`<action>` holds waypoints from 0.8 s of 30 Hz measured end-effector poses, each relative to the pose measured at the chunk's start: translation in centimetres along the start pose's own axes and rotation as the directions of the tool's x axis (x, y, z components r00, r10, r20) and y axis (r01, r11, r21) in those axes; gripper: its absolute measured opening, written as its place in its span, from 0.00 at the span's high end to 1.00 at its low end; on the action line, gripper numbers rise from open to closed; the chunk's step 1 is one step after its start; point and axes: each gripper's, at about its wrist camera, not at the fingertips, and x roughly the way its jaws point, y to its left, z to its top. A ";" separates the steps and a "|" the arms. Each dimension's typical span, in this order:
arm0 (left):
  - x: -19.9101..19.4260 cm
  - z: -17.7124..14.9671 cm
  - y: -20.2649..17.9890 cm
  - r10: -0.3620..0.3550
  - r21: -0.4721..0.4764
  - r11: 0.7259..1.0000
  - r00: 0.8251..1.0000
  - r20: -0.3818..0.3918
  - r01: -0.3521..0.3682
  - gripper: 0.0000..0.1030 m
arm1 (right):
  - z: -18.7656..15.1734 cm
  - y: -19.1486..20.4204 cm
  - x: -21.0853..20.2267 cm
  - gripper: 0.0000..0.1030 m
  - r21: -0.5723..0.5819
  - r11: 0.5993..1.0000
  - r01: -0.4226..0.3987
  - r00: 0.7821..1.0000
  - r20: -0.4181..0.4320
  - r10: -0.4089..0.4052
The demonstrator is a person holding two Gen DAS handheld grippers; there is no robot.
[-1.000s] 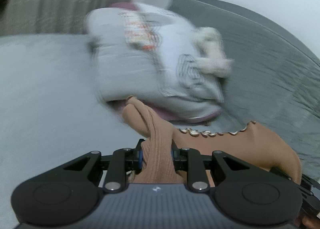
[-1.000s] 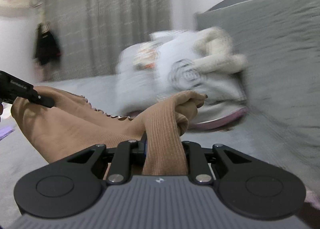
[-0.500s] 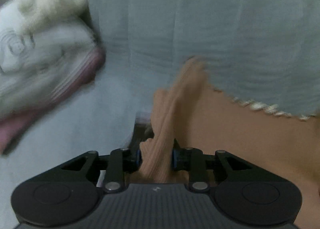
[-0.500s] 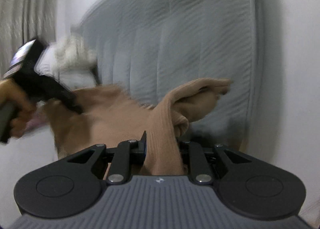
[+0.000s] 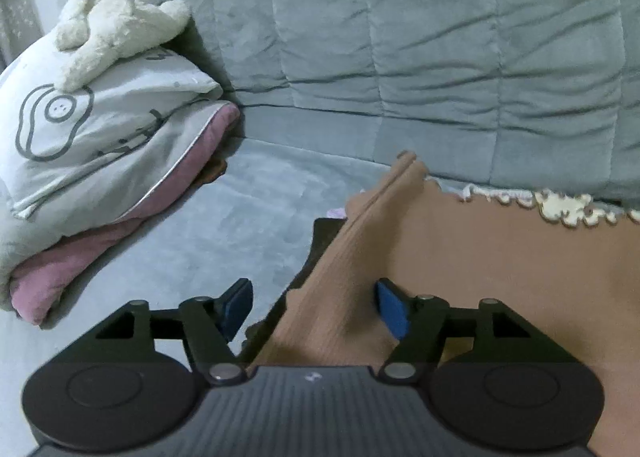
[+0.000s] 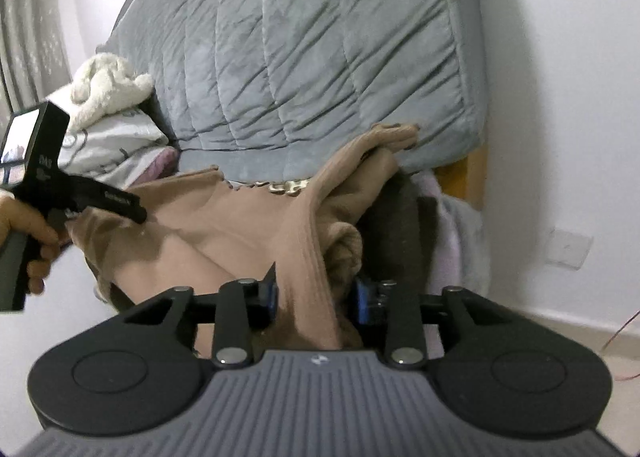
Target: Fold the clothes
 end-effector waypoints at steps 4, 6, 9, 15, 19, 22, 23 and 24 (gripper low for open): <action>-0.5 0.8 0.8 0.022 -0.019 1.000 1.000 0.016 -0.022 0.22 | 1.5 -1.0 -1.9 0.47 -0.022 0.997 0.071 0.997 0.046 -0.070; -0.8 1.2 1.4 0.047 -0.037 0.998 0.998 0.034 -0.046 0.12 | 1.7 -0.9 -2.3 0.46 -0.049 0.994 0.094 0.994 0.059 -0.091; -1.6 1.5 2.4 0.089 -0.061 0.994 0.994 0.060 -0.086 0.08 | 2.1 -0.7 -3.1 0.39 -0.079 0.986 0.147 0.985 0.102 -0.139; -2.9 2.2 1.1 0.293 0.057 0.950 0.942 0.160 -0.306 0.01 | 6.1 0.1 -5.1 0.35 -0.163 0.962 0.221 0.953 0.244 -0.178; -4.2 3.2 2.0 0.213 -0.030 0.977 0.961 0.178 -0.211 0.01 | 8.3 1.5 -2.8 0.34 -0.209 0.977 -0.048 0.983 0.162 0.083; -5.0 2.1 -0.1 -0.040 0.022 0.999 0.989 0.142 0.038 0.01 | 8.9 2.6 1.6 0.35 -0.228 0.954 -0.196 0.979 0.006 0.203; -4.9 1.6 -1.1 -0.062 0.055 0.997 0.990 0.128 0.055 0.01 | 8.9 2.9 3.1 0.37 -0.232 0.945 -0.232 0.973 -0.051 0.227; -4.8 1.1 -2.1 -0.073 0.089 0.994 0.991 0.115 0.063 0.01 | 8.7 2.9 4.3 0.38 -0.222 0.936 -0.271 0.962 -0.097 0.256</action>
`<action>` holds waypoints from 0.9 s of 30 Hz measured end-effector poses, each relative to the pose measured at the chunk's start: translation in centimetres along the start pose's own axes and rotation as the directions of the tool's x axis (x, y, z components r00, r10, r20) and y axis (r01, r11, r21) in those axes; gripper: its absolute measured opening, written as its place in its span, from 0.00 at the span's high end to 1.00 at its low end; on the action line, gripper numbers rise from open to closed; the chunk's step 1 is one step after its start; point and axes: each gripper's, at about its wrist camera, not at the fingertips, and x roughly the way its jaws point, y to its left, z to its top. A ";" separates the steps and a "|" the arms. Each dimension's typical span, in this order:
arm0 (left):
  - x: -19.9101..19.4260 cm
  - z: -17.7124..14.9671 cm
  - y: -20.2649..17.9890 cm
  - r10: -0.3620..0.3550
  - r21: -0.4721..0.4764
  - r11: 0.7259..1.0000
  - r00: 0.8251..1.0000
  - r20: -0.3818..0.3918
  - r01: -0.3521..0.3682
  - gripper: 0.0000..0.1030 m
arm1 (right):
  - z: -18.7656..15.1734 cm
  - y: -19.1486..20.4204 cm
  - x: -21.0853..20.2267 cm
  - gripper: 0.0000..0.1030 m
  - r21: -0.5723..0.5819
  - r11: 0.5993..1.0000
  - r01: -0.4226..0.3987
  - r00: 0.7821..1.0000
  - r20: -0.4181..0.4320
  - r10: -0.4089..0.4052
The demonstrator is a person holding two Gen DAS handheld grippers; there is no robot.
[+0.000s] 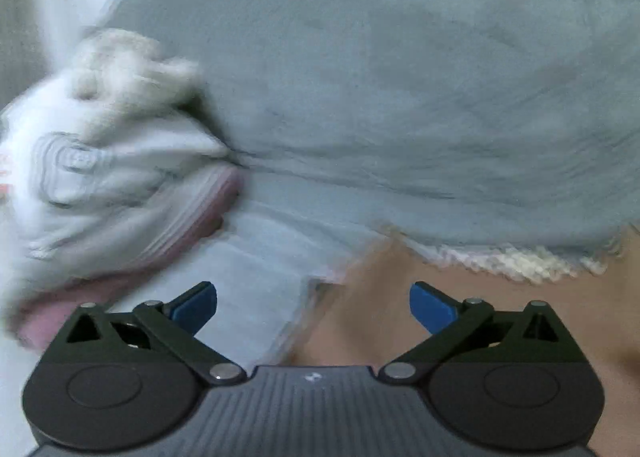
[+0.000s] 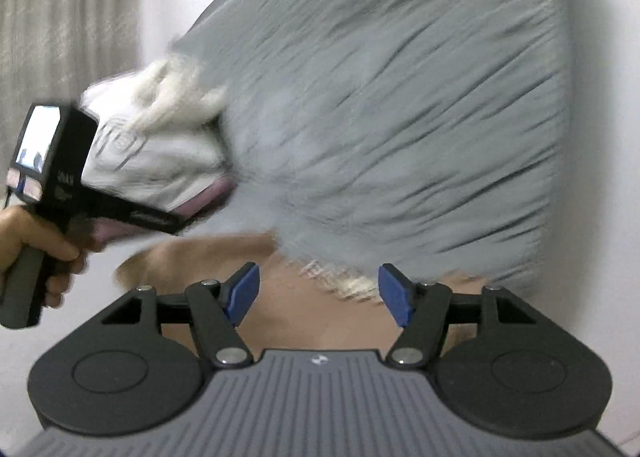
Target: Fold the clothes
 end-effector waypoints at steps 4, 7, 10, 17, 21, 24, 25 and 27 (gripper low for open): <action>2.3 -1.6 -3.1 0.055 0.134 0.990 0.998 -0.044 -0.048 0.01 | -1.3 -1.4 2.3 0.39 -0.023 0.994 0.103 0.990 -0.097 -0.105; 5.2 -2.0 -1.4 0.089 0.034 0.996 0.985 -0.146 -0.085 0.00 | -3.9 -5.4 3.2 0.55 0.023 0.986 0.163 0.972 -0.174 -0.156; 6.6 -3.1 1.3 -0.018 -0.105 0.994 0.984 -0.180 -0.001 0.00 | -5.1 -7.0 3.2 0.64 0.073 0.984 0.161 0.974 -0.172 -0.146; 7.2 -3.2 2.7 -0.053 -0.175 0.984 0.980 -0.189 0.019 0.00 | -5.9 -7.0 3.2 0.64 0.082 0.981 0.173 0.976 -0.147 -0.160; 5.0 -2.6 4.8 0.024 -0.230 0.971 0.987 -0.157 -0.061 0.00 | -4.9 -6.6 0.9 0.61 0.082 0.970 0.227 0.972 -0.075 -0.221; 1.8 -3.0 7.1 0.039 -0.288 0.955 0.994 -0.105 -0.068 0.00 | -4.1 -4.9 -1.4 0.44 0.039 0.918 0.395 0.918 0.004 -0.395; 0.1 -3.4 7.6 0.044 -0.298 0.952 0.996 -0.077 -0.065 0.00 | -3.9 -4.5 -1.9 0.34 0.038 0.911 0.410 0.912 0.022 -0.411; -3.1 -4.5 8.2 0.049 -0.300 0.953 0.999 -0.017 -0.052 0.01 | -3.2 -1.8 -3.8 0.28 0.036 0.931 0.364 0.925 0.103 -0.365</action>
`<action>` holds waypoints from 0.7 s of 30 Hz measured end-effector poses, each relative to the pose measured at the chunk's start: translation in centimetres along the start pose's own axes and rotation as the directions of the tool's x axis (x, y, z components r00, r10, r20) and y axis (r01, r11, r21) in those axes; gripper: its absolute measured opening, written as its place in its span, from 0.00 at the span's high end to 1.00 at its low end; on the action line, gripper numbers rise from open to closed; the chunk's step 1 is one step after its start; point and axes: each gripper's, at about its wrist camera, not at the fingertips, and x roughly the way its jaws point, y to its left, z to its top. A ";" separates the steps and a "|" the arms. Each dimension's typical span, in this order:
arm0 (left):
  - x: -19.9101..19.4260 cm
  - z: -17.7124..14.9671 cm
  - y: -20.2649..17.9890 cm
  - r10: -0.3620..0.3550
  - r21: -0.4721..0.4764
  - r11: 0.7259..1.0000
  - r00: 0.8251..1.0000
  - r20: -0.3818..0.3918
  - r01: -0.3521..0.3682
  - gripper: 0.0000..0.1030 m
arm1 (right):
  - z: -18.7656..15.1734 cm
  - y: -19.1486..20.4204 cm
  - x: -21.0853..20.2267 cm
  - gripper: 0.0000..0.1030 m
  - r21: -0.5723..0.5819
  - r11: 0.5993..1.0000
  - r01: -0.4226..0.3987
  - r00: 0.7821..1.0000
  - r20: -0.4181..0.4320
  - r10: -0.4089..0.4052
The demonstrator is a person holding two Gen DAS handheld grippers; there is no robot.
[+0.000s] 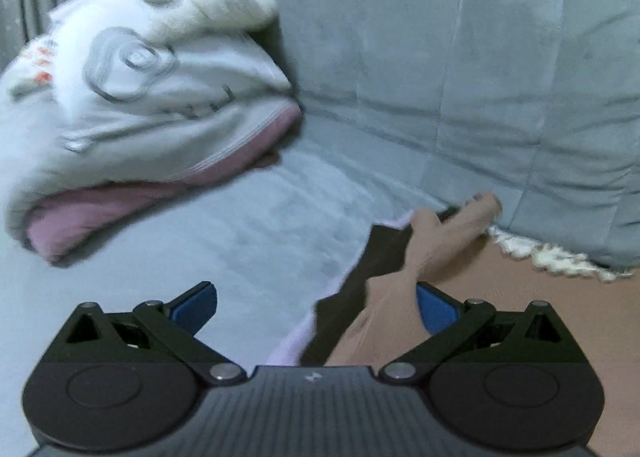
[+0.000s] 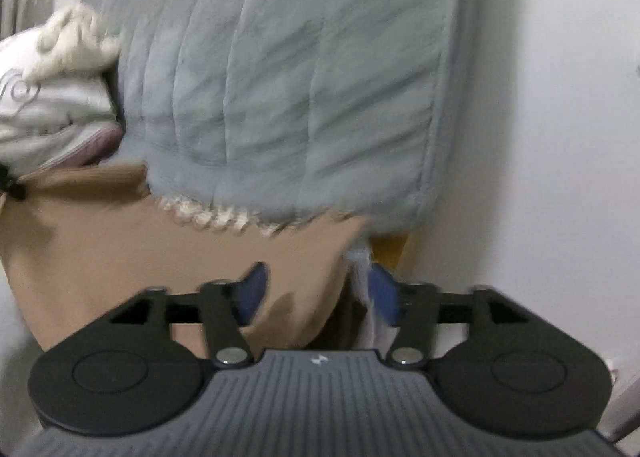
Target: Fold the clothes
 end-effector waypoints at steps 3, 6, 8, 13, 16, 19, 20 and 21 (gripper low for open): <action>-3.3 -0.8 2.2 -0.139 -0.085 0.986 0.989 0.049 0.143 0.01 | 1.1 3.8 -2.7 0.26 -0.023 0.996 -0.085 0.994 0.068 0.087; -3.8 0.6 3.9 -0.210 -0.242 0.947 0.977 0.032 0.212 0.01 | 2.2 7.3 -4.1 0.24 -0.035 0.987 -0.155 0.986 0.063 0.157; -4.8 1.1 3.9 -0.148 -0.261 0.952 0.987 0.058 0.158 0.01 | 2.4 7.4 -2.8 0.23 -0.020 0.987 -0.160 0.987 0.018 0.161; -8.5 -0.7 4.0 -0.119 -0.090 0.988 0.992 0.033 0.122 0.01 | 2.1 7.6 1.1 0.23 -0.069 0.966 -0.249 0.964 -0.109 0.241; -11.2 -3.7 5.9 -0.035 -0.054 0.998 0.999 0.034 0.037 0.01 | 3.6 10.4 3.5 0.23 -0.109 0.931 -0.349 0.934 -0.126 0.335; -13.3 -6.8 9.2 -0.028 -0.094 0.995 1.000 0.007 0.029 0.01 | 5.9 14.3 8.2 0.23 -0.124 0.906 -0.405 0.906 -0.190 0.379; -14.1 -7.5 10.2 -0.013 -0.100 0.995 1.000 0.000 0.013 0.01 | 6.2 15.2 9.1 0.23 -0.135 0.904 -0.406 0.903 -0.213 0.373; -14.8 -8.1 11.1 0.004 -0.104 0.995 1.000 -0.008 -0.005 0.01 | 6.3 16.1 10.7 0.23 -0.131 0.897 -0.422 0.888 -0.259 0.381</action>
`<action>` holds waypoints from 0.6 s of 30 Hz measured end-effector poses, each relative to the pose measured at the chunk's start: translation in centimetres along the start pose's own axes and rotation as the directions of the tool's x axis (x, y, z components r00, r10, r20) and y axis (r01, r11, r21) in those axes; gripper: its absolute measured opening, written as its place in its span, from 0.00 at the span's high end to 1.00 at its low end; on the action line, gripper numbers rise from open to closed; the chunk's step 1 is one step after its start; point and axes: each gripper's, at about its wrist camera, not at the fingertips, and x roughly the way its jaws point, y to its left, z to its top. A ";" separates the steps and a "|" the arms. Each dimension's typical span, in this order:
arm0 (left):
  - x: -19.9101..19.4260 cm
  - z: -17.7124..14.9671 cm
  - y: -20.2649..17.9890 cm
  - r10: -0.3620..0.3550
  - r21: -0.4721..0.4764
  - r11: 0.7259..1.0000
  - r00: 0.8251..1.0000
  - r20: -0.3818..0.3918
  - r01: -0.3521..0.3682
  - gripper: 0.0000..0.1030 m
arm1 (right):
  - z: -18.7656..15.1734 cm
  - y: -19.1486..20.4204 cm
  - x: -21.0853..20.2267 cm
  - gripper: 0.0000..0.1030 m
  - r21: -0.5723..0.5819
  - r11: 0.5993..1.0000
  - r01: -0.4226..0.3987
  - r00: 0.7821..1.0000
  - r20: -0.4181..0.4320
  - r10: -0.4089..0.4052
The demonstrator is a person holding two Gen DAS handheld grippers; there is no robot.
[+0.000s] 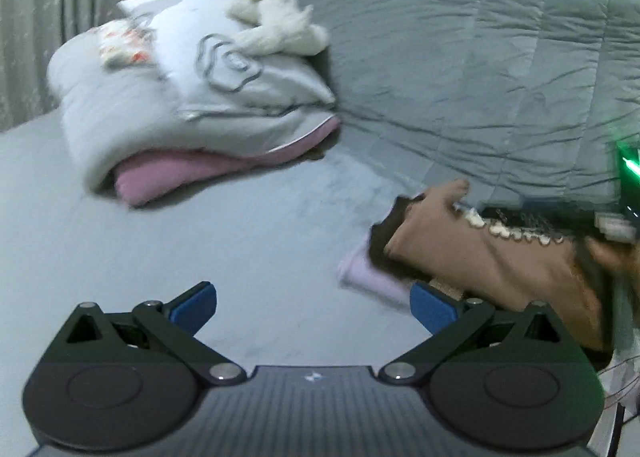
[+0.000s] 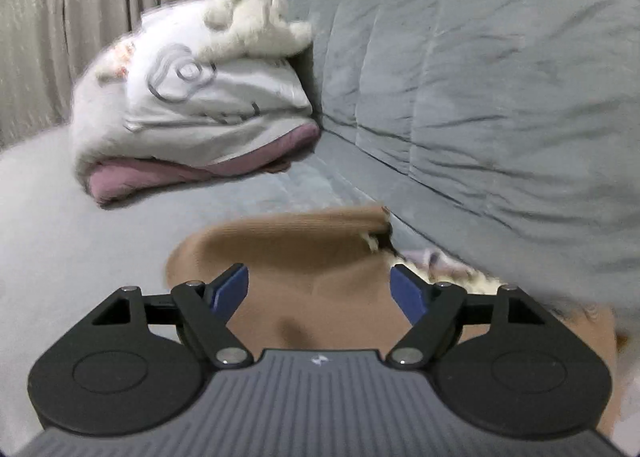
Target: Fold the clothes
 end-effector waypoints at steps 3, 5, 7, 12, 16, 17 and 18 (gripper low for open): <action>-2.4 -0.8 2.2 0.048 -0.003 0.999 0.999 0.011 -0.048 0.01 | 1.6 -0.2 6.1 0.23 0.018 1.000 -0.018 0.988 -0.153 0.021; -3.4 -1.4 3.6 0.063 -0.016 0.998 0.998 0.016 -0.063 0.01 | 1.6 -1.3 8.0 0.20 0.070 0.996 0.053 0.983 -0.179 -0.040; -3.1 -1.8 4.4 0.072 -0.019 0.997 0.997 0.001 -0.072 0.01 | 1.6 -3.2 10.0 0.20 0.150 0.974 0.169 0.971 -0.198 -0.138; 0.4 -0.2 1.1 -0.028 0.003 1.000 1.000 0.013 0.027 0.01 | 1.2 -6.1 9.2 0.31 0.145 0.904 0.403 0.914 -0.123 -0.387; 3.9 1.9 -5.0 -0.142 0.081 0.987 0.989 0.037 0.139 0.01 | 0.1 -8.0 2.1 0.27 0.306 0.912 0.274 0.956 0.014 -0.292; 5.1 2.5 -7.6 -0.182 0.129 0.976 0.982 0.050 0.174 0.01 | -1.0 -8.5 -0.9 0.26 0.310 0.930 0.197 0.974 0.043 -0.221; 5.5 2.7 -8.6 -0.194 0.144 0.972 0.979 0.054 0.185 0.01 | -2.0 -8.9 -3.1 0.26 0.301 0.940 0.157 0.980 0.071 -0.187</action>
